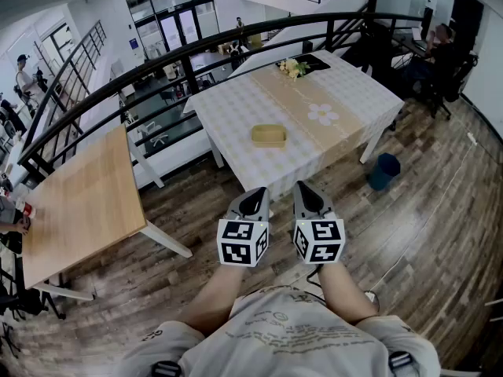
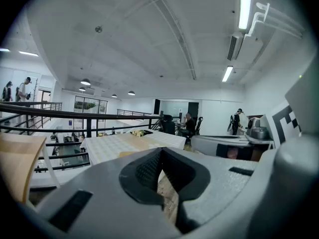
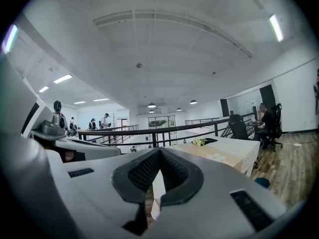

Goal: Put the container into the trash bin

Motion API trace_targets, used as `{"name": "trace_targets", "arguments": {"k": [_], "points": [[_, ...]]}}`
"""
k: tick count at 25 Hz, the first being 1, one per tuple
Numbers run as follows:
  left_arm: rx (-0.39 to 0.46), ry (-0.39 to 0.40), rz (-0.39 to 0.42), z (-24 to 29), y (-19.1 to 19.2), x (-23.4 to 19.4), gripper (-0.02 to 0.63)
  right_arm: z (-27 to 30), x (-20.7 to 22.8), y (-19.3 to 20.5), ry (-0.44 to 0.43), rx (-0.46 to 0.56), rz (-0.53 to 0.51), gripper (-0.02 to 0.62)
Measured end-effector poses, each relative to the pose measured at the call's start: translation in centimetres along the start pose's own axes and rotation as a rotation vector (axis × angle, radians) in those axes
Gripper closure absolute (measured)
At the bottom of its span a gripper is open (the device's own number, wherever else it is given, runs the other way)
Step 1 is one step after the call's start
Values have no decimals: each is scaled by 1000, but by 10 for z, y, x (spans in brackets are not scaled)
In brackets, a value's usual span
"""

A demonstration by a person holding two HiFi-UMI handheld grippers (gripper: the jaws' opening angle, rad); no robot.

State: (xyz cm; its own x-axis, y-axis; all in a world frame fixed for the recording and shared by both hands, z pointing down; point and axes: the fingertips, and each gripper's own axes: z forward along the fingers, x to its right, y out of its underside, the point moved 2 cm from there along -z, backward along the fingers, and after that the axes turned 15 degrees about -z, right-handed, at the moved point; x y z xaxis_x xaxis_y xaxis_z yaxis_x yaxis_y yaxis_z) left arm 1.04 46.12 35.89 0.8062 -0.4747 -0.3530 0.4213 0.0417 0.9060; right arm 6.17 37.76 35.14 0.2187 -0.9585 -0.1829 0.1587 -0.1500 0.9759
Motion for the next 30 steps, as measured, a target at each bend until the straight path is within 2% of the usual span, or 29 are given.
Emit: {"name": "trace_targets", "arguments": {"k": [8, 18, 30], "points": [[-8, -13, -12, -11, 9, -14, 600, -1, -16, 8, -15, -15, 17, 594], [0, -22, -11, -22, 4, -35, 600, 6, -27, 5, 34, -12, 54, 592], [-14, -42, -10, -13, 4, -60, 600, 42, -30, 10, 29, -32, 71, 592]]}}
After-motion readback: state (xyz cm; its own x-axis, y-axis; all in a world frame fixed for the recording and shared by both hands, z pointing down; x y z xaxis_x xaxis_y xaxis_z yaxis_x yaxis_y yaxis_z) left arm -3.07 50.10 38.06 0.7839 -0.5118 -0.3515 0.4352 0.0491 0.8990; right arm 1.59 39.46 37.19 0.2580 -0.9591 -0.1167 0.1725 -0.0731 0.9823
